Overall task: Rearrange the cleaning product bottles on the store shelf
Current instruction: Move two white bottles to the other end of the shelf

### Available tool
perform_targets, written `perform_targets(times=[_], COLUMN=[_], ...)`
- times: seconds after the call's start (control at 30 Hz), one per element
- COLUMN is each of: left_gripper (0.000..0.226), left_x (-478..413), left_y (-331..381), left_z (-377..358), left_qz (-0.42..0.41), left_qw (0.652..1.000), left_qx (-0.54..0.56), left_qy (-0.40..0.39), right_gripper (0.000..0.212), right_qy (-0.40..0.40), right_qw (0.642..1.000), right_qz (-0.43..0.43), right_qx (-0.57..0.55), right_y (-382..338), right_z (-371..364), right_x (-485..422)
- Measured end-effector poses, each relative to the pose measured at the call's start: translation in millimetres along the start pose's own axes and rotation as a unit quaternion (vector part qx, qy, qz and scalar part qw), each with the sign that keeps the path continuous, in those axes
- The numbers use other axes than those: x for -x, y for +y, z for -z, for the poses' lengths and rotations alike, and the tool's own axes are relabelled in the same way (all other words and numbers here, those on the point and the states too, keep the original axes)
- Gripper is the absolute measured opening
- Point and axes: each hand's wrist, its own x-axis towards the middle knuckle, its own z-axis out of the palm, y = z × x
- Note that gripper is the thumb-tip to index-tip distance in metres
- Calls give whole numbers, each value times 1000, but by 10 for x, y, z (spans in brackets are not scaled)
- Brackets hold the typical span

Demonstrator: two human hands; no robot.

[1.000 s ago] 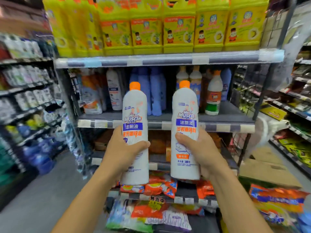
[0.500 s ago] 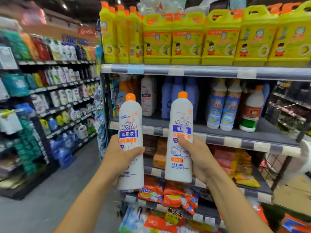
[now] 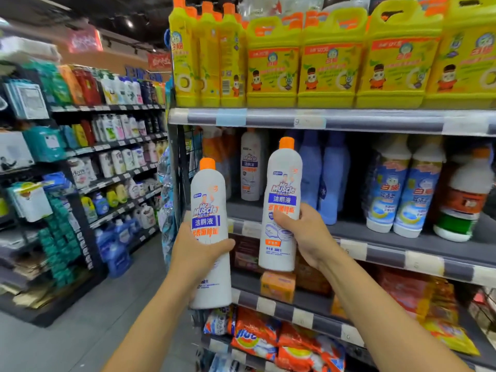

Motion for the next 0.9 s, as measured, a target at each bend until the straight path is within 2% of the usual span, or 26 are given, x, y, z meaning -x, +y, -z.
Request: perform_targets(times=[0.2,0.53,0.73,0.9], left_gripper=[48,57,53,54], left_x=[-376,-1008,-1298,-1459], left_y=[-67,-171,-250,-326], left_z=[30,144,217,248], left_qz=[17,6,-18,-20], left_qw=[1000,997,996,995], left_qx=[-7,-8,-12,-10], left_qy=[-11,-73,-87,-99], right_gripper=[17,22,34,46], right_qy=[-25,-6,65,116], right_qw=[997,994,988,980], right_qz=[-5,-2,42,38], right_qx=[71,105,131,158], right_y=[44,206,292,503], right_z=[-180,-518,-617,-664], right_x=[-684,-1447,-1866,-2056])
